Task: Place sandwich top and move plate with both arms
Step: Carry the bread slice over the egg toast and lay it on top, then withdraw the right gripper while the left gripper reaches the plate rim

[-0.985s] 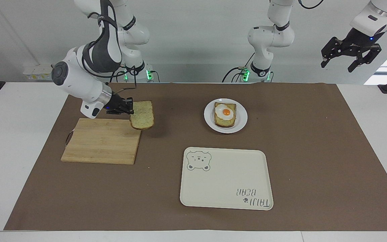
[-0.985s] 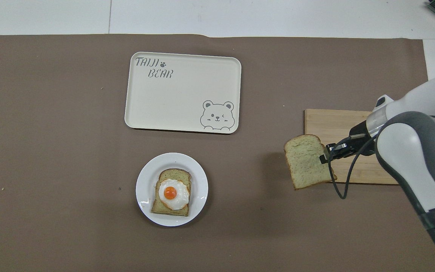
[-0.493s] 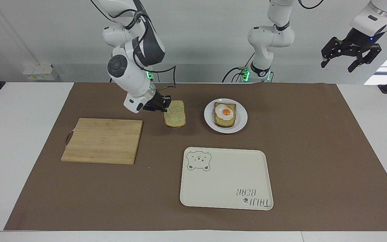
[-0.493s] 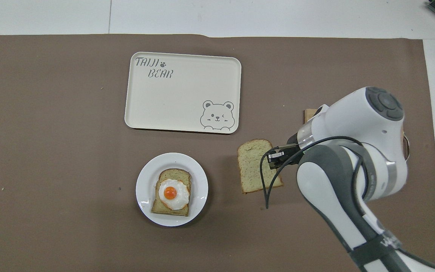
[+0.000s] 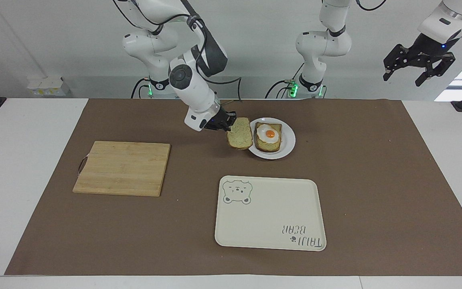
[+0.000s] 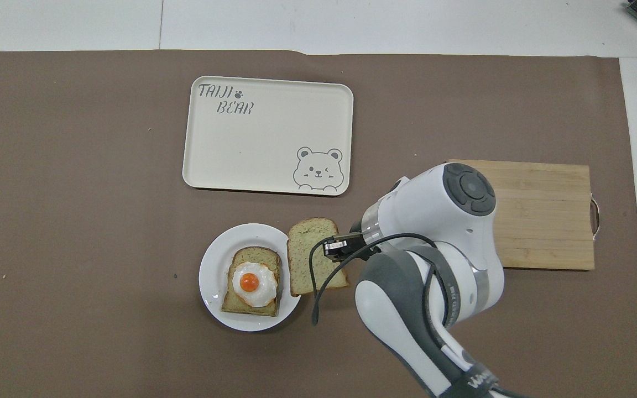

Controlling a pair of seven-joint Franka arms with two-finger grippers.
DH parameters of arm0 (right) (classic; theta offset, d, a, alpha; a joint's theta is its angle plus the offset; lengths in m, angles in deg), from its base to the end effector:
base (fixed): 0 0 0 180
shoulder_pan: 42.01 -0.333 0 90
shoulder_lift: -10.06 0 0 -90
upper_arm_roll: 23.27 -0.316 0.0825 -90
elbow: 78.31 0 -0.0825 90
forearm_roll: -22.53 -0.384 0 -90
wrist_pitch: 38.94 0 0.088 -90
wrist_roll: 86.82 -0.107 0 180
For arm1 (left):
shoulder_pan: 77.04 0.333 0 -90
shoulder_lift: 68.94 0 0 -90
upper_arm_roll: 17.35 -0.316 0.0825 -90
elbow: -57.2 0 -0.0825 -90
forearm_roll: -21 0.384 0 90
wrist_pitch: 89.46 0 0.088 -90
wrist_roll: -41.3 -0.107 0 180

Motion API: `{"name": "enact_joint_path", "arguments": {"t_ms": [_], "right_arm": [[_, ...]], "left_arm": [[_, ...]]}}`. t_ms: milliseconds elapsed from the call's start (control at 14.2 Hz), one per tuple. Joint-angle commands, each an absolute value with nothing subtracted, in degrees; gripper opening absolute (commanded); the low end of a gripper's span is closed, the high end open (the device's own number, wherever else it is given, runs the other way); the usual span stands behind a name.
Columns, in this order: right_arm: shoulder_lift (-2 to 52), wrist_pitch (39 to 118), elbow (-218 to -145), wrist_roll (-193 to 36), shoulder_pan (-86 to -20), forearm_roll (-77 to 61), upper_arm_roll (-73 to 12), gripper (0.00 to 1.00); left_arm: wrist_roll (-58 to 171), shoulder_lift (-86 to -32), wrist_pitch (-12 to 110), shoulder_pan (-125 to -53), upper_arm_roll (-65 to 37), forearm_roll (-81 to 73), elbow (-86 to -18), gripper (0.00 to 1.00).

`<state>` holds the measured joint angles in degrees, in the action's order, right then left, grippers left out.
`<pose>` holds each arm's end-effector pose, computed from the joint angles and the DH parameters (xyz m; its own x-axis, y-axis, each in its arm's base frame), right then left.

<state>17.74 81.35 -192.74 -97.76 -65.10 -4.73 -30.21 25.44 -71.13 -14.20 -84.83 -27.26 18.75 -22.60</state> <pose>0.4924 0.3081 0.3966 0.9812 0.1121 -0.1569 0.0449 -0.9241 -0.3796 0.5112 0.0164 0.7042 0.9685 -0.2473 -0.0275 -0.2456 -0.9678 0.0545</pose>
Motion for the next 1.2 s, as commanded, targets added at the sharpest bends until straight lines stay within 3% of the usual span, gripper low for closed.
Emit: {"name": "enact_joint_path", "arguments": {"t_ms": [0, 282, 1126], "right_arm": [[20.9, 87.2, -192.7, -102.5, -69.6, -6.3, -30.2, 0.00], [25.6, 98.2, -192.5, -107.5, -77.0, -9.5, -30.2, 0.00], [26.5, 99.1, -192.8, -110.6, -79.5, -9.9, -30.7, 0.00]], "left_arm": [[25.8, -72.5, -14.4, -84.2, -26.8, 19.0, -24.2, 1.00], [25.8, -72.5, -14.4, -84.2, -26.8, 19.0, -24.2, 1.00], [25.7, -72.5, -14.8, -85.5, -26.1, 19.0, -24.1, 1.00]]}}
